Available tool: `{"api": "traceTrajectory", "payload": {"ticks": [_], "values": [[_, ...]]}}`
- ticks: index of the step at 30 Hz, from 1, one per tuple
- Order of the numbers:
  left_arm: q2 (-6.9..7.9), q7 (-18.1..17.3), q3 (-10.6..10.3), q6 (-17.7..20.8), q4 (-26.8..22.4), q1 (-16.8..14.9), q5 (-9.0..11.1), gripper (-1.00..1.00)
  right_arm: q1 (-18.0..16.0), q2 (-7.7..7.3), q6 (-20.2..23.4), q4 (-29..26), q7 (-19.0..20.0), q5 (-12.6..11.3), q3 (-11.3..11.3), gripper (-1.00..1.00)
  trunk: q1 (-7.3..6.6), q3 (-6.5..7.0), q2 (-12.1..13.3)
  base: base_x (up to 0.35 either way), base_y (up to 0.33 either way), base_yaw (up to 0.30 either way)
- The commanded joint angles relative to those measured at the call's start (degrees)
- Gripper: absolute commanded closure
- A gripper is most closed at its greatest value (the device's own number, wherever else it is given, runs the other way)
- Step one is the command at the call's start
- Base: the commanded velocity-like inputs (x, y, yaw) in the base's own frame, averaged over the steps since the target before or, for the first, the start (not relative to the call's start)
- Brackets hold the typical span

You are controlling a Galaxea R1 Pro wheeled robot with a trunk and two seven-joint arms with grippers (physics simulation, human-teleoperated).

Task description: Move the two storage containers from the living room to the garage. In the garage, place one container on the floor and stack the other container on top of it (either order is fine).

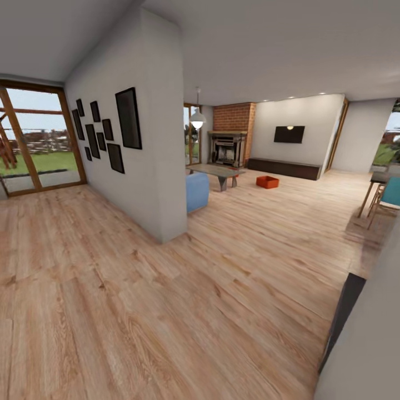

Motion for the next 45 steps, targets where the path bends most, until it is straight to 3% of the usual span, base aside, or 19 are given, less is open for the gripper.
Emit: {"api": "traceTrajectory", "payload": {"ticks": [1,23,45], "values": [[-0.02,0.07,0.16,-0.09,-0.02,-0.01,0.06,-1.0,-0.07,0.03,-0.34,0.18,-0.09,-0.61,0.49,-1.0,0.03,0.0,-0.02,0.325,0.0,0.183],[-0.03,0.07,0.16,-0.14,0.01,-0.01,0.04,-1.0,-0.07,-0.01,-0.34,0.18,-0.17,-0.52,0.54,-1.0,0.03,0.12,-0.02,0.325,0.0,0.013],[-0.02,0.07,0.13,-0.16,-0.01,-0.01,0.04,-1.0,-0.07,0.03,-0.26,0.18,-0.09,0.38,0.83,-1.0,0.03,0.12,-0.02,0.325,0.0,-0.269]]}}
